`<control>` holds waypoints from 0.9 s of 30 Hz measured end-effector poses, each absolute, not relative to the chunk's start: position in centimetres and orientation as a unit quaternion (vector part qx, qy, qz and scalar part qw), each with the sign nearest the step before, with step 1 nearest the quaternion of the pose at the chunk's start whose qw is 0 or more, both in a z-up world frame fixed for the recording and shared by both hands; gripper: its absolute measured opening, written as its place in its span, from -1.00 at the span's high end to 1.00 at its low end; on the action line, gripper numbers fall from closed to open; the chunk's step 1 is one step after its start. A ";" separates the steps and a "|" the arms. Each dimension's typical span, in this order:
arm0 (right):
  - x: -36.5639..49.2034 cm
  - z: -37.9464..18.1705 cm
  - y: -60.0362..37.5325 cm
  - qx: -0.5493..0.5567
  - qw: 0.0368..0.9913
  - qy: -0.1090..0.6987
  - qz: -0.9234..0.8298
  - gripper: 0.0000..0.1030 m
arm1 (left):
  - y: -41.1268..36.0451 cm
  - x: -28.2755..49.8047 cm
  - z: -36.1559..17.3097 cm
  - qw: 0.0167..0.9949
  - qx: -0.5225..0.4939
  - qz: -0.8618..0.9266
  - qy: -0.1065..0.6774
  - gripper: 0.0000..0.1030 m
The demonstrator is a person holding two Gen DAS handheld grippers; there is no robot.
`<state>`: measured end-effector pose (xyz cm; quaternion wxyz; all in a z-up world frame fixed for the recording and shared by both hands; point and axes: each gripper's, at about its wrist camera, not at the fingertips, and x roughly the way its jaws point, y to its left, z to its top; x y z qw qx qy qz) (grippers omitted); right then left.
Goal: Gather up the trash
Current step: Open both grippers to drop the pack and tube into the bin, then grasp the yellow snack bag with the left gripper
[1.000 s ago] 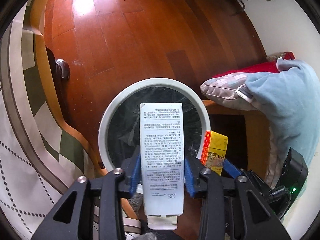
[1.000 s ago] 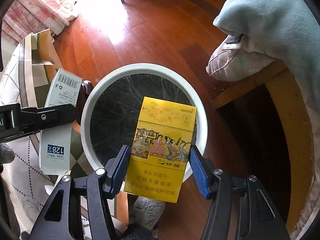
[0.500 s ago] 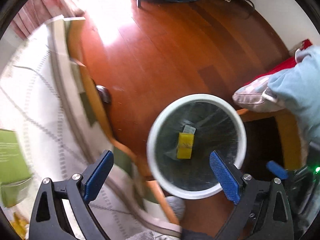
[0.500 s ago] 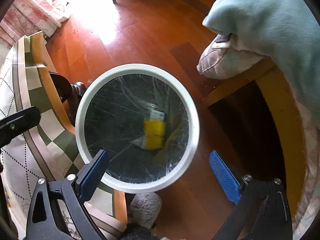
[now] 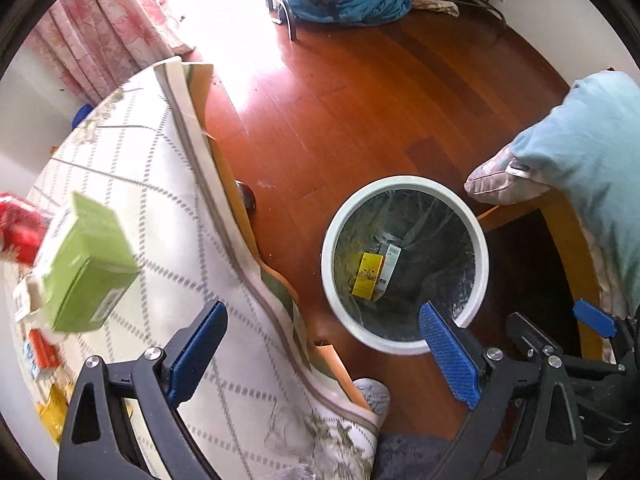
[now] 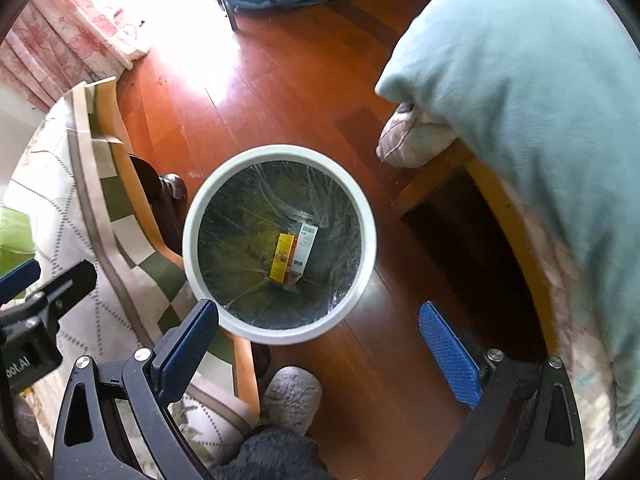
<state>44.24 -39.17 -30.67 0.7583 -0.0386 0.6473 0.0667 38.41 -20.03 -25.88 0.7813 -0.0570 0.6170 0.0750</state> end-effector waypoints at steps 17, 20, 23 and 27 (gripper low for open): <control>36.3 -17.2 -40.1 -0.036 0.818 0.570 0.069 -0.97 | -20.2 29.6 -14.9 0.842 -0.058 0.090 0.529 -0.90; 34.8 -15.5 -39.6 -0.028 0.823 0.563 0.075 -0.97 | -19.3 27.9 -13.8 0.847 -0.064 0.100 0.519 -0.90; 33.3 -14.2 -38.4 -0.009 0.824 0.559 0.094 -0.97 | -17.7 26.3 -13.3 0.847 -0.076 0.118 0.512 -0.90; 31.7 -14.1 -35.2 0.008 0.815 0.564 0.135 -0.97 | -13.2 23.5 -13.7 0.839 -0.095 0.166 0.510 -0.90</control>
